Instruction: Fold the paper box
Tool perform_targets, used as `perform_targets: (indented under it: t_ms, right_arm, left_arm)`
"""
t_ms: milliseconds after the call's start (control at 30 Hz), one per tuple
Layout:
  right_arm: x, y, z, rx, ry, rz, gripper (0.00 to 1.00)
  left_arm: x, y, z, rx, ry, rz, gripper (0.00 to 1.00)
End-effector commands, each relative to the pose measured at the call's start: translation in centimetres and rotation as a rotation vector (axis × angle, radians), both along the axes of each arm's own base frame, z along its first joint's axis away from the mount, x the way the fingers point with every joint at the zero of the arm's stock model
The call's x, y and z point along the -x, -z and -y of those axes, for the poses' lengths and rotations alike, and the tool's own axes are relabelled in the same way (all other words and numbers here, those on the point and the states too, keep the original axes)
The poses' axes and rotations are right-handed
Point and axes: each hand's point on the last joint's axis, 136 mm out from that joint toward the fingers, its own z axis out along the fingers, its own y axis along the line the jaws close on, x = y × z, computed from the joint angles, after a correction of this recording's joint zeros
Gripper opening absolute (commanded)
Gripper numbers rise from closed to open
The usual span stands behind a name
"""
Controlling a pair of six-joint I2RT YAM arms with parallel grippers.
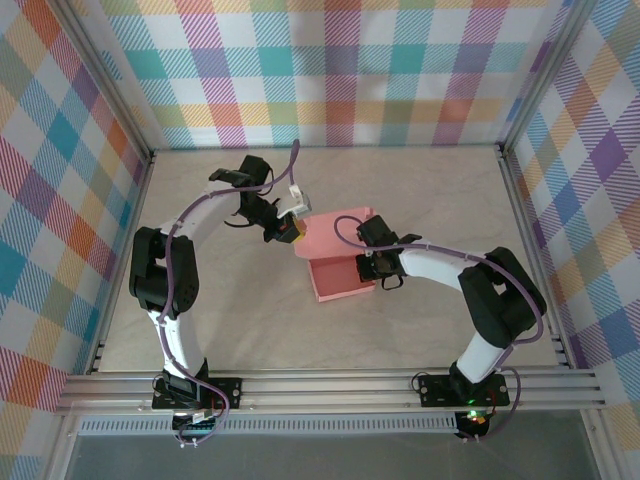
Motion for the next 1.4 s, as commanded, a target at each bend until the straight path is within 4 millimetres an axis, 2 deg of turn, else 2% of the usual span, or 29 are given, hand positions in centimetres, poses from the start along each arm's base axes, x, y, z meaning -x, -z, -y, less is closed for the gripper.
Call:
perform_targets:
  t_ms: [0, 167, 233, 333, 500, 567, 633, 700, 767, 833, 1067, 1200, 1367]
  right_arm:
    - [0.6, 0.4, 0.4, 0.042, -0.001, -0.027, 0.05]
    - [0.6, 0.8, 1.2, 0.133, 0.015, -0.025, 0.05]
    - [0.7, 1.1, 1.4, 0.158, 0.032, -0.031, 0.11]
    - [0.5, 1.3, 1.5, 0.166, 0.067, -0.032, 0.13]
    - [0.5, 1.7, 2.0, 0.200, 0.099, -0.047, 0.01]
    - [0.5, 1.9, 2.3, 0.226, 0.101, -0.051, 0.04]
    - [0.5, 2.2, 2.5, 0.234, 0.108, -0.052, 0.17]
    - [0.3, 2.2, 2.4, 0.227, 0.114, -0.047, 0.18]
    - [0.3, 2.3, 2.2, 0.220, 0.112, -0.052, 0.13]
    - [0.4, 2.5, 2.0, 0.217, 0.110, -0.060, 0.00]
    - [0.5, 2.9, 3.4, 0.321, 0.125, -0.057, 0.00]
    - [0.8, 3.2, 5.2, 0.503, 0.175, -0.063, 0.00]
    - [1.6, 3.9, 6.1, 0.698, 0.202, -0.075, 0.00]
  left_arm:
    - [0.4, 0.3, 0.0, -0.006, 0.015, -0.016, 0.00]
    - [0.5, 0.1, 0.1, 0.003, 0.016, -0.012, 0.00]
    - [0.6, 0.0, 0.0, 0.005, 0.016, -0.008, 0.00]
    - [0.6, 0.0, 0.1, 0.008, 0.017, -0.008, 0.00]
    - [0.7, 0.1, 0.1, 0.008, 0.019, -0.010, 0.00]
    - [0.7, 0.1, 0.1, 0.011, 0.019, -0.012, 0.00]
    - [0.7, 0.1, 0.1, 0.011, 0.021, -0.011, 0.00]
    - [0.7, 0.2, 0.1, 0.011, 0.020, -0.013, 0.00]
    - [0.7, 0.2, 0.1, 0.010, 0.020, -0.013, 0.00]
    - [0.8, 0.2, 0.1, 0.011, 0.020, -0.013, 0.00]
    - [0.8, 0.0, 0.1, 0.015, 0.022, -0.008, 0.00]
    - [0.8, 0.0, 0.1, 0.015, 0.021, -0.008, 0.00]
    - [0.8, 0.0, 0.1, 0.017, 0.021, -0.008, 0.00]
